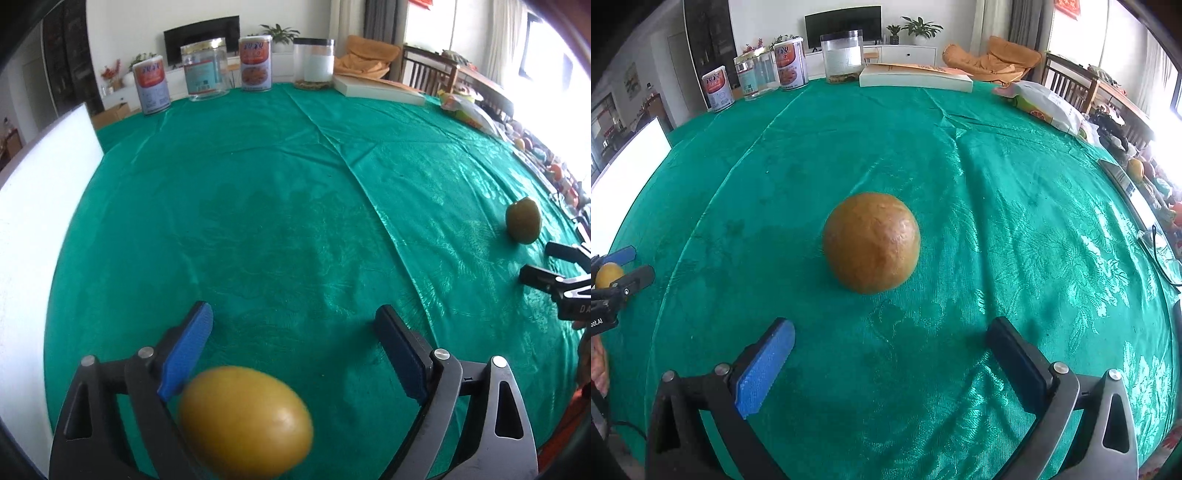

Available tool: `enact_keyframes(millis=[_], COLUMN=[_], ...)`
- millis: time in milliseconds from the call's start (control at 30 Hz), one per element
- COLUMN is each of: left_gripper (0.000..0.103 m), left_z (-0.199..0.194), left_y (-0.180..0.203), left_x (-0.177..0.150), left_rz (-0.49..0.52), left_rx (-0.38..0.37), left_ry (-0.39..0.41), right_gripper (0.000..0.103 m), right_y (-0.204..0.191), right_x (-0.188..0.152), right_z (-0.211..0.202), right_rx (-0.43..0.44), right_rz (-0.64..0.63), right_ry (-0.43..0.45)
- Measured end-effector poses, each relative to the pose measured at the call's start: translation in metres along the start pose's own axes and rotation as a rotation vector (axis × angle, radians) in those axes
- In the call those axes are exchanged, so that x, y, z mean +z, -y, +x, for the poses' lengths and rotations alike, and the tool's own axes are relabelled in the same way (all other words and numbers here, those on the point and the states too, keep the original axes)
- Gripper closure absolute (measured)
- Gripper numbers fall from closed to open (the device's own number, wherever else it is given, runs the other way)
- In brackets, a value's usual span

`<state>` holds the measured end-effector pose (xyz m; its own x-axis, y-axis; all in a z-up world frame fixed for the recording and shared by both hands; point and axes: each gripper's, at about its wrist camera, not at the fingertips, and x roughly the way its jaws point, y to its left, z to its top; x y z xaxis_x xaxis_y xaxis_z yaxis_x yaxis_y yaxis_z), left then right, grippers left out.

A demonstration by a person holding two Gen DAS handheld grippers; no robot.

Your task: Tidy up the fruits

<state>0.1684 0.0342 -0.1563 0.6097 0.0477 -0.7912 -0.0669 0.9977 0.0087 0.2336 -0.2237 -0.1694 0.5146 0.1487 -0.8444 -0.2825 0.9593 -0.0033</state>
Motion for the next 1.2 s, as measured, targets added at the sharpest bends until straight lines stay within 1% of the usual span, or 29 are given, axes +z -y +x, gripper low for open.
enact_keyframes(millis=[133,267,1200], left_gripper=[0.008,0.006,0.005], left_z=[0.0033,0.0041,0.0031], left_y=[0.0016,0.0018,0.0043], left_x=[0.0005,0.0008,0.0000], left_rz=[0.006,0.006,0.014], left_rx=[-0.011,-0.018,-0.013], left_ry=[-0.010,-0.012,-0.014], right_gripper=[0.000,0.000,0.000], right_y=[0.0044,0.0038,0.0045], right_x=[0.0023,0.0026,0.0033], right_z=[0.0020,0.0019,0.0020], right_rx=[-0.007,-0.009,-0.009], right_rz=[0.011,0.014,0.014], right_ry=[0.024,0.027,0.027])
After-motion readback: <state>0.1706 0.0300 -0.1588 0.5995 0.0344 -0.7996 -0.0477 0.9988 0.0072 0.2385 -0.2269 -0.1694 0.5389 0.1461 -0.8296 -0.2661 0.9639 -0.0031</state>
